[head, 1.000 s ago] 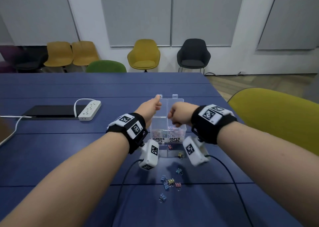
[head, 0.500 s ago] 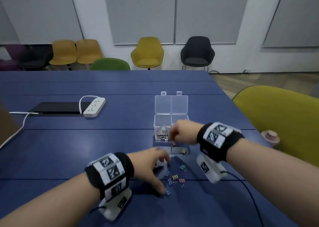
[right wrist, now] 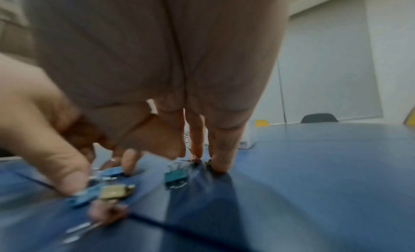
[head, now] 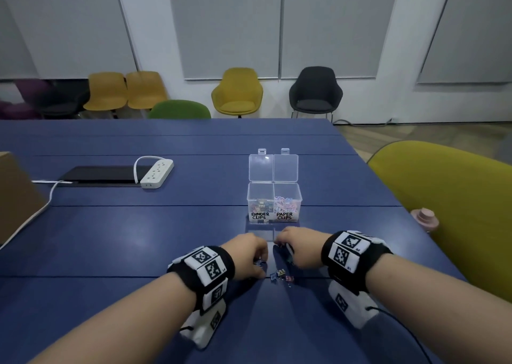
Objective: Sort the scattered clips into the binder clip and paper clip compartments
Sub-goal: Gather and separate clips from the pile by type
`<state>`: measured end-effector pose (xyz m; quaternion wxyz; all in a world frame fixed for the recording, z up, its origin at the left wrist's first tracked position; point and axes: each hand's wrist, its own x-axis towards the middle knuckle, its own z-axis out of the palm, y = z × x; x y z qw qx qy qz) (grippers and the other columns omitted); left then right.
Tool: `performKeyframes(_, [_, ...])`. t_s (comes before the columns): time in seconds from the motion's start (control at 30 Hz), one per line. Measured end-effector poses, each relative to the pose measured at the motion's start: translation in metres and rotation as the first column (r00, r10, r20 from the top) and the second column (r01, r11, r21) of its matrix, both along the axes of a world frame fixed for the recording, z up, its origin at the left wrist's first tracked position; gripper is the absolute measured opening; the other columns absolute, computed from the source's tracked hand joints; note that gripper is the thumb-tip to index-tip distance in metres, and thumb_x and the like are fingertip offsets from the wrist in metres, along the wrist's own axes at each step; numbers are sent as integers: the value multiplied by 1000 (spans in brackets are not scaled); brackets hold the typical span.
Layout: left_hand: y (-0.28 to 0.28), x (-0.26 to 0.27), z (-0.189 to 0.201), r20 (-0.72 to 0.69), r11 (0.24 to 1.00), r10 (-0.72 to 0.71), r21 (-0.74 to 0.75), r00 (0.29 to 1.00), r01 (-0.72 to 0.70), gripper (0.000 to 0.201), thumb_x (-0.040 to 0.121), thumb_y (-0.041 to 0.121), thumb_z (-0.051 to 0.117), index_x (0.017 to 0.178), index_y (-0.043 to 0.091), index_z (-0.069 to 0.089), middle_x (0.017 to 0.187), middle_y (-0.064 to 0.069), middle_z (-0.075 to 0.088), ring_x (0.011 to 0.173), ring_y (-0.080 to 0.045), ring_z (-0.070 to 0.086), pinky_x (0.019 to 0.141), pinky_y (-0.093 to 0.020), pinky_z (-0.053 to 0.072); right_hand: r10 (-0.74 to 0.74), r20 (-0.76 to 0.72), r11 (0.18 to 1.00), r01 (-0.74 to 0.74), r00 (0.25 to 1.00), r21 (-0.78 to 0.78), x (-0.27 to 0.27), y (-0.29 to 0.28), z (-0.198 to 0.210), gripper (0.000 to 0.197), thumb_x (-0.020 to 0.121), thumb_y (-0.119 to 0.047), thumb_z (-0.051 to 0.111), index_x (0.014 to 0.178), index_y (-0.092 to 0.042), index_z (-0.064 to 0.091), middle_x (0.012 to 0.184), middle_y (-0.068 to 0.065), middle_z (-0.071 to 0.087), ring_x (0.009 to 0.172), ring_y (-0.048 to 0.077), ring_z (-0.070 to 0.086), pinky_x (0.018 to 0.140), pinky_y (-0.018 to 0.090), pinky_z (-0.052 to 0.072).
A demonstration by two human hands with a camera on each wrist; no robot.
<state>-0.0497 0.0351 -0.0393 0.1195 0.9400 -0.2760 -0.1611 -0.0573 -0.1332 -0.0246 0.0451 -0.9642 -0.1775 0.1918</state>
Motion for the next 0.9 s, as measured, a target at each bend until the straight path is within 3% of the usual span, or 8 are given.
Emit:
performKeyframes(0.13, [-1, -4, -2, -10, 999, 42, 22, 999, -42, 18, 77, 19, 69, 91, 21, 58, 92, 1, 55, 80, -17, 51, 77, -28, 48, 65, -17, 997, -64, 998, 51, -26, -2, -9, 64, 80, -22, 67, 139, -17, 44, 133, 8, 45, 122, 27, 48, 103, 34, 42])
performKeyframes(0.23, [-6, -9, 1, -12, 997, 53, 63, 999, -52, 12, 79, 16, 64, 85, 21, 54, 88, 0, 58, 90, -24, 60, 72, -24, 44, 83, 83, 993, -89, 993, 78, -35, -1, -15, 43, 87, -13, 57, 129, -14, 56, 131, 9, 51, 121, 26, 49, 100, 30, 40])
performKeyframes(0.37, [-11, -13, 3, -11, 991, 78, 107, 997, -76, 14, 82, 17, 65, 81, 21, 52, 100, -5, 64, 103, -25, 62, 76, -23, 44, 87, 121, 996, -90, 989, 24, -41, 1, -22, 36, 90, -4, 49, 123, -12, 62, 124, 11, 58, 114, 29, 55, 95, 33, 45])
performKeyframes(0.53, [-11, -21, 3, -42, 990, 131, 56, 990, -129, 30, 79, 24, 73, 97, 20, 50, 116, -6, 62, 107, -25, 59, 81, -29, 46, 67, 160, 997, -61, 985, -45, -50, -3, -24, 31, 90, -6, 48, 115, -11, 66, 116, 13, 58, 104, 34, 58, 82, 33, 46])
performKeyframes(0.63, [-14, -27, 0, -69, 991, 133, 7, 989, -133, 53, 73, 31, 78, 116, 17, 52, 121, -5, 56, 96, -24, 57, 78, -28, 46, 47, 178, 995, -31, 983, -91, -52, -5, -24, 28, 93, -8, 46, 113, -7, 65, 112, 15, 57, 101, 34, 59, 74, 30, 39])
performKeyframes(0.7, [-20, -31, 0, -84, 992, 123, -10, 989, -124, 60, 72, 31, 79, 122, 18, 49, 123, -7, 52, 90, -24, 57, 75, -29, 47, 24, 167, 994, -6, 986, -106, -53, -4, -20, 28, 93, -9, 46, 116, -6, 63, 115, 16, 56, 105, 34, 58, 77, 31, 39])
performKeyframes(0.8, [-31, -36, -2, -47, 996, 88, 25, 995, -87, 54, 77, 29, 75, 122, 18, 49, 125, -9, 47, 106, -30, 58, 85, -34, 47, -14, 130, 994, 28, 991, -109, -52, 0, -12, 31, 92, -11, 51, 122, -10, 59, 120, 15, 55, 111, 32, 56, 88, 34, 44])
performKeyframes(0.9, [-36, -36, -7, -11, 997, 77, -2, 997, -77, 42, 82, 25, 70, 120, 15, 54, 123, -11, 51, 109, -31, 57, 88, -34, 46, -40, 111, 992, 53, 993, -113, -48, 4, -6, 29, 89, -8, 56, 117, -12, 63, 119, 14, 58, 110, 32, 58, 89, 35, 47])
